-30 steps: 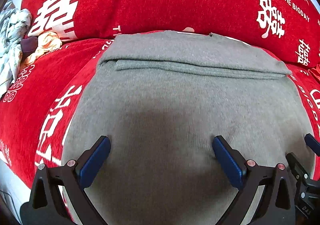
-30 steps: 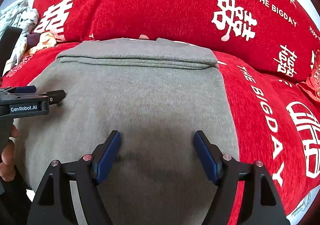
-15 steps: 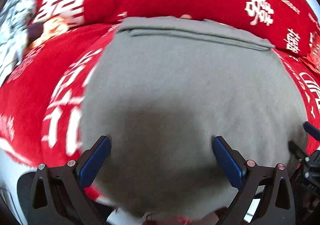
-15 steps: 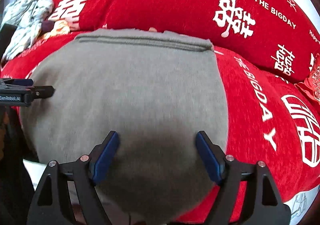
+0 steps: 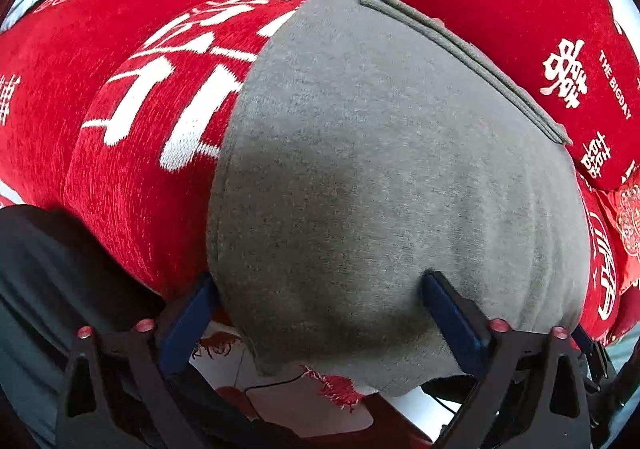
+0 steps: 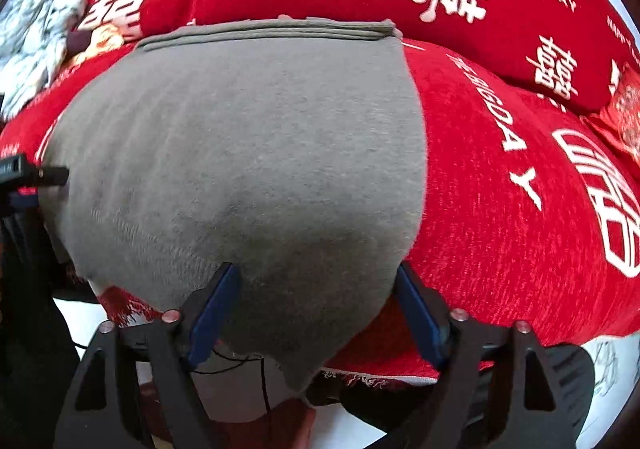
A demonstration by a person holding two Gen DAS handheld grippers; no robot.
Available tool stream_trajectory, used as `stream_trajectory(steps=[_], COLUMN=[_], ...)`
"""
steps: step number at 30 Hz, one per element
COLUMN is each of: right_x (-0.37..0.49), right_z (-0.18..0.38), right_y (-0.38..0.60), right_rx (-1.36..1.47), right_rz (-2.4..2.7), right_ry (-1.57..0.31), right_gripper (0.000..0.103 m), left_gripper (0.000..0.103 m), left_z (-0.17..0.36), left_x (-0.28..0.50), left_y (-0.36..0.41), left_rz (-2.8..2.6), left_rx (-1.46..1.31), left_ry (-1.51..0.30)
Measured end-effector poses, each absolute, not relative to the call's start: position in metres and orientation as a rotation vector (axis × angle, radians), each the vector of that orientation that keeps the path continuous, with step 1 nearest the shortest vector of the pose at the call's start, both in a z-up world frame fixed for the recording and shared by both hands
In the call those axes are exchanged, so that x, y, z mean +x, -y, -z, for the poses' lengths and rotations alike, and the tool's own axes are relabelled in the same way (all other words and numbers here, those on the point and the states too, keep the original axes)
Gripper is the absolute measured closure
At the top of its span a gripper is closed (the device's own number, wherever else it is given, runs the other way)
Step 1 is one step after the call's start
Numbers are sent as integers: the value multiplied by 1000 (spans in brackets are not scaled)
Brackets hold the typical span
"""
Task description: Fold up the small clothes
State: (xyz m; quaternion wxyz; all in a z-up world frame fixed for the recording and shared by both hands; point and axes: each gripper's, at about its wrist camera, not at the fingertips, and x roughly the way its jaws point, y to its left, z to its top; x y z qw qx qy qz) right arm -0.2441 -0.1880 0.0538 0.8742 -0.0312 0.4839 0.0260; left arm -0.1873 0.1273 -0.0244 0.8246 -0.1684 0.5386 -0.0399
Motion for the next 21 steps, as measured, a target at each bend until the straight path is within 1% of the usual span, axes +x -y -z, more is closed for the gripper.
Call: stream_trajectory(steps=[1,2,3,4,6,8,11,16,19,21], right_x=[-245,-246,-246,-246,-244,-241,-237,-216,-191,-166], right_z=[-56,-58,-59,-60,-64,-76,-100,-132,-134,-125], right_y=[187,187,186,187,194,209,223,235,235,233], right_rx=[-60,-44,-35,-31,28,150,235,289,303,320], right_rz=[-70,-104,-117,-123,-157,-229,-301,-309,-274,-240], right_ry=[-1002,-1001,-1005,-1008,-1010,-988,-918,-804,-768,-779], right_gripper=[69,82,87,88,89,89,89,89,89,89], left_gripper=[19,25,41,62,86,86,86,86,86,86], left_z=[22,19,15,11,4,-3,-14,-43,-58,-59], left_x=[-190,-192,-198,-201,-205,-207,-201,-172,-143,-121], left_y=[-126,-124,-124,-122,-116,-119,-126,-134,-131,-130], left_rz=[88,92,101,117,168,178,198,225,235,227], left_rx=[-353,-344,-333,-318,-299,-307,-331,-342,-330,-330], left_ry=[-1137,-1129,-1120,-1110,-1112,-1104,-1083,-1005,-960,-962])
